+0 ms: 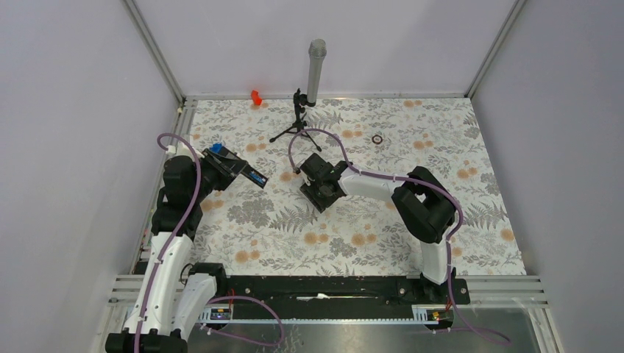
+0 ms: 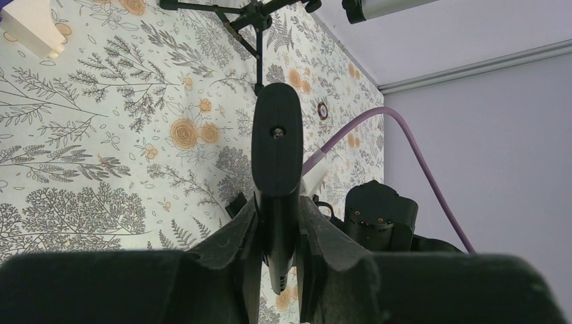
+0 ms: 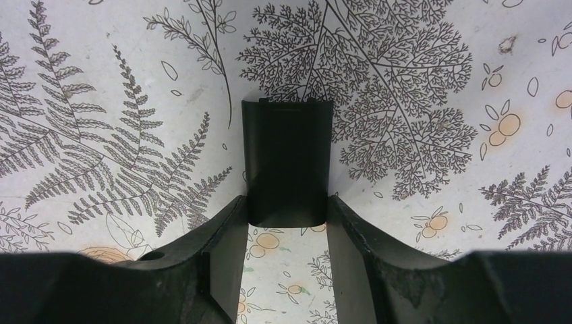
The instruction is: Load the batteries into the remote control
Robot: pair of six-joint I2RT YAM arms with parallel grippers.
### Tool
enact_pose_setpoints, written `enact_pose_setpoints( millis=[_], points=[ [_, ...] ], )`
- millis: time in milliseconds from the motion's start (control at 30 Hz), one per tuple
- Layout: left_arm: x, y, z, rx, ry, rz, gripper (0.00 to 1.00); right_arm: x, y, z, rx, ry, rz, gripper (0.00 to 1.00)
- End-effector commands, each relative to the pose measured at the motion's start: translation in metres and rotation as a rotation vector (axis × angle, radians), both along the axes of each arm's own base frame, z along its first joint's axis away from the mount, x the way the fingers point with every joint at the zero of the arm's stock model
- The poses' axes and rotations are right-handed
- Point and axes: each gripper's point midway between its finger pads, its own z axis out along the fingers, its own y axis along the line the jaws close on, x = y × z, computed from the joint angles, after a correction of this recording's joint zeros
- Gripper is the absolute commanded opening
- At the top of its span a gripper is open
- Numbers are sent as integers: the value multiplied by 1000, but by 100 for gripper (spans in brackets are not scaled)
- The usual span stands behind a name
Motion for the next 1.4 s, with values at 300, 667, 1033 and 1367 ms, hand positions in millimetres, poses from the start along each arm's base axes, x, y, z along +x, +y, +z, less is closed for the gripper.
enact_pose_setpoints(
  millis=[300,667,1033,1367],
  points=[
    [7,-25,3,-70,-66,-157,0,9,11,87,190,-169,-27,40],
    [2,-63,15,-102,-219,-364,0,-25,37,209,648,-342,177,39],
    [-3,-87,28,-1,-321,-417,0,-54,53,242,658,-470,344,38],
    [-10,-90,34,-48,-392,-390,0,-45,68,235,627,-439,263,38]
  ],
)
